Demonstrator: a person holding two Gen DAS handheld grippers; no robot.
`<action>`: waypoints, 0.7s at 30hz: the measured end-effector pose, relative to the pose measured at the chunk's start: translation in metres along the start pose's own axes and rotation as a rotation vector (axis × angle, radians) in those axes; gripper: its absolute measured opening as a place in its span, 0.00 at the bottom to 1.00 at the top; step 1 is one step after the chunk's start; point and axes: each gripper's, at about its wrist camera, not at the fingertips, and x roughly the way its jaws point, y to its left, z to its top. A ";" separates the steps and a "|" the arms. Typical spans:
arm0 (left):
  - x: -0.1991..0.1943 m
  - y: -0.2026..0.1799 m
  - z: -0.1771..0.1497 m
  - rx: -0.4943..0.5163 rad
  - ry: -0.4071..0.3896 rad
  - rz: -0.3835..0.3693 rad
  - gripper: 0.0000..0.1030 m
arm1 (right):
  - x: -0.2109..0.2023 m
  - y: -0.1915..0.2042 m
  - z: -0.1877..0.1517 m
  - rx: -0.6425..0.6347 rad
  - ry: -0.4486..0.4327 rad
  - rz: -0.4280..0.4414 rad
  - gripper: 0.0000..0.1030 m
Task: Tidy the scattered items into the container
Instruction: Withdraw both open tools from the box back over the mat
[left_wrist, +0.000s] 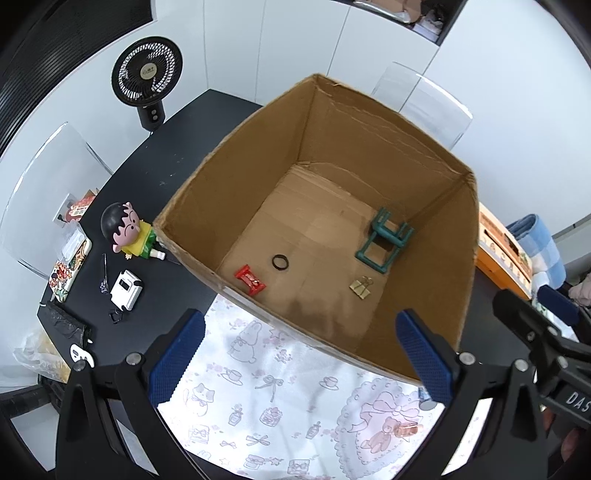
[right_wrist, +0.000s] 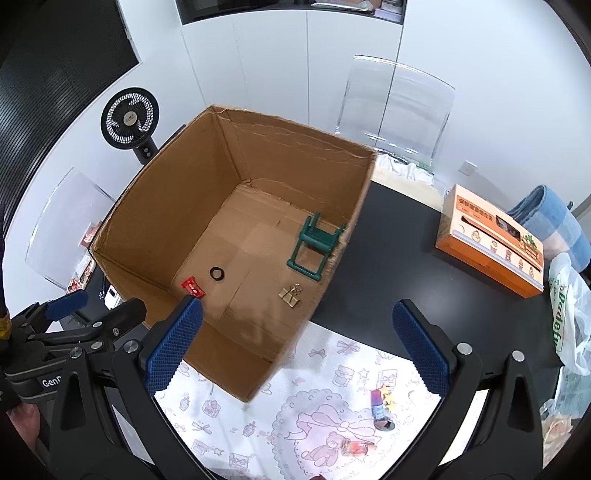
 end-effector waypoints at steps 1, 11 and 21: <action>-0.001 -0.003 -0.002 0.004 -0.001 -0.002 1.00 | -0.002 -0.003 -0.002 0.002 -0.002 -0.002 1.00; -0.011 -0.041 -0.018 0.061 -0.006 -0.021 1.00 | -0.024 -0.043 -0.025 0.060 -0.018 -0.021 1.00; -0.018 -0.087 -0.040 0.135 -0.001 -0.048 1.00 | -0.046 -0.084 -0.055 0.124 -0.031 -0.045 1.00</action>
